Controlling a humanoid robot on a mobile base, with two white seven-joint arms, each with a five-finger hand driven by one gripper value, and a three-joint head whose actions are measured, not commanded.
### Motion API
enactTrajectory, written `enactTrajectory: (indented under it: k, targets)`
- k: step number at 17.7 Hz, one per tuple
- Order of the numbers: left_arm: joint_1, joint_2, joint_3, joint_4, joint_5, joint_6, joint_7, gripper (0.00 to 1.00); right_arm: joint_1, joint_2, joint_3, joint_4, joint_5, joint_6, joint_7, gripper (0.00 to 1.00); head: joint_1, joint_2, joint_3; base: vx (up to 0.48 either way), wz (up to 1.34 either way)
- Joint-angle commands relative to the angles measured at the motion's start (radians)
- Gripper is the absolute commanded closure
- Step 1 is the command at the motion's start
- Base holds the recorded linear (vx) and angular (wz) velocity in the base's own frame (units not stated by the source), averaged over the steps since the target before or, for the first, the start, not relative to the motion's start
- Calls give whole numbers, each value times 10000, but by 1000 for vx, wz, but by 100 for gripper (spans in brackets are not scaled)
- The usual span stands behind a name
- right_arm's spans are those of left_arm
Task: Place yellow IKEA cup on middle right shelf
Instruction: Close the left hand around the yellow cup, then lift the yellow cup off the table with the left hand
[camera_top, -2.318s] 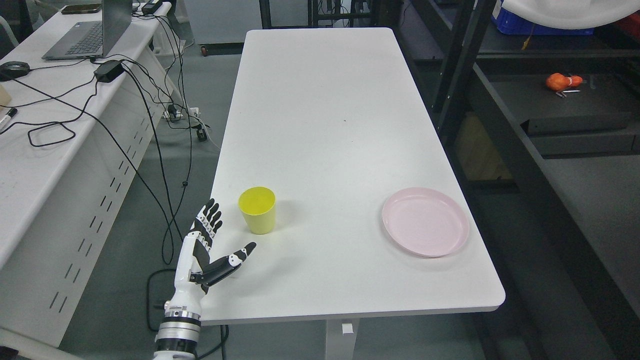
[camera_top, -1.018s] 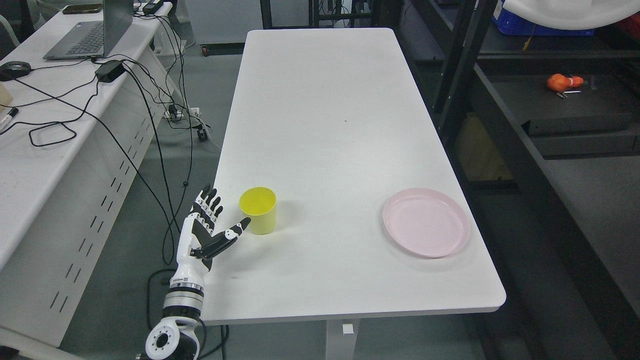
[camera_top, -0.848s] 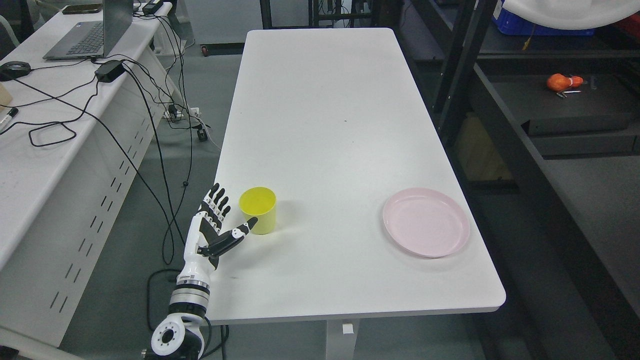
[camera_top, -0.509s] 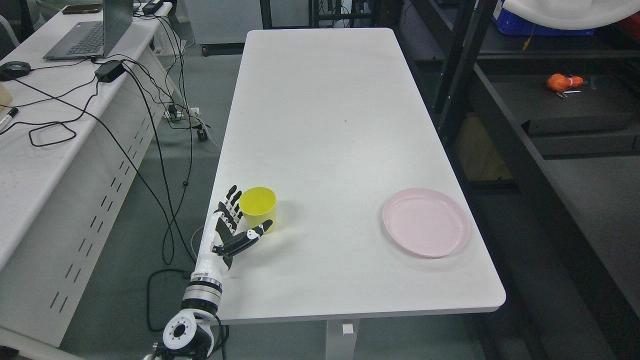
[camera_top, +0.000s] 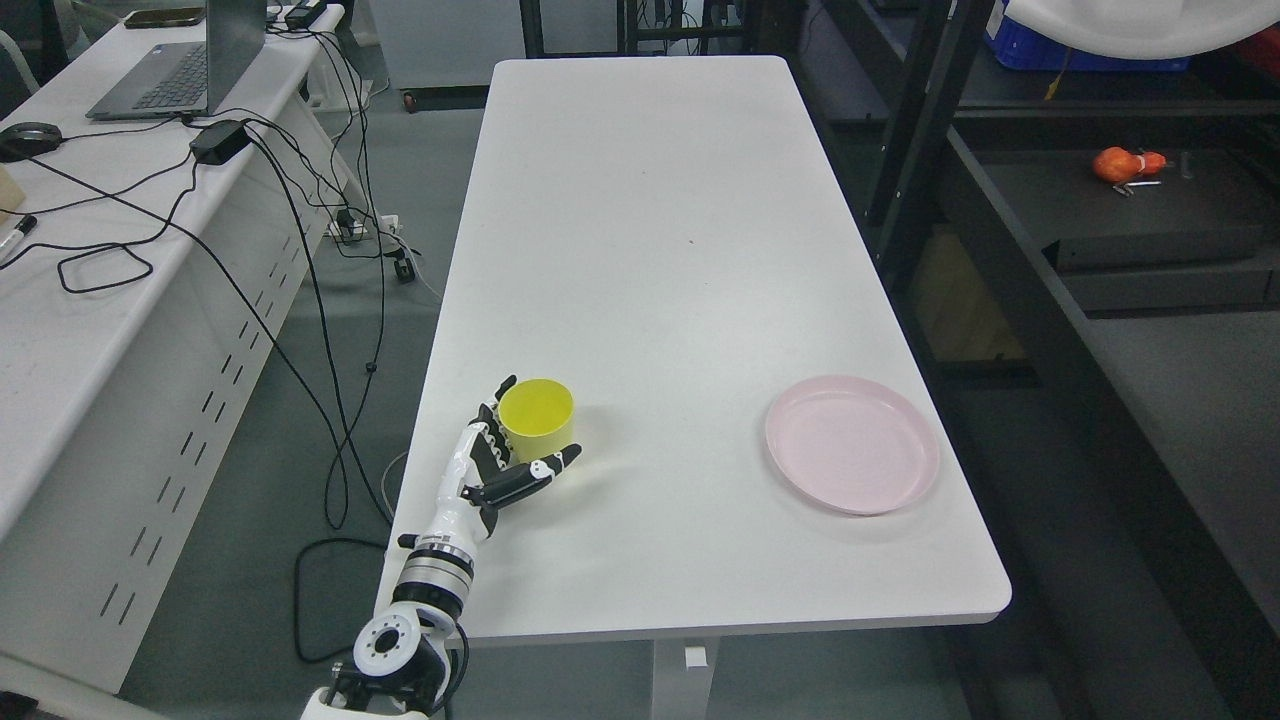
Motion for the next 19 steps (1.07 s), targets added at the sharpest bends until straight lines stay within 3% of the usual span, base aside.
enactTrajectory:
  k: [1, 4, 7, 10, 12, 13, 14, 16, 19]
  targets:
    - [-407, 175, -117, 528, -6, 69, 4, 2, 138, -175, 169, 0, -245, 8, -6, 1, 0, 0, 0, 0, 0]
    - [-745, 175, 51, 1216, -6, 69, 4, 3, 138, -175, 169, 0, -245, 8, -6, 1, 0, 0, 0, 0, 0]
    - [-884, 175, 282, 1463, -6, 53, 4, 15, 138, -175, 169, 0, -245, 8, -6, 1, 0, 0, 0, 0, 0]
    - [-853, 175, 588, 1495, 9, -100, 4, 39, 138, -175, 169, 0, -245, 8, -6, 1, 0, 0, 0, 0, 0]
    - [-823, 175, 956, 1495, 40, -557, 4, 64, 138, -175, 169, 0, -245, 8, -6, 1, 0, 0, 0, 0, 0]
    - [-792, 175, 1109, 1495, 85, -1092, 19, 82, 138, -175, 169, 0, -245, 8, -6, 1, 0, 0, 0, 0, 0]
    - [-792, 175, 1141, 1495, 192, -1507, 34, 90, 138, -175, 169, 0, -245, 8, -6, 1, 0, 0, 0, 0, 0]
    - [-761, 175, 1156, 1251, 316, -2138, 50, 99, 138, -175, 169, 0, -245, 8, -6, 1, 0, 0, 0, 0, 0]
    - [-211, 175, 1050, -814, 316, -2477, 34, 100, 138, -175, 169, 0, -245, 8, -6, 1, 0, 0, 0, 0, 0]
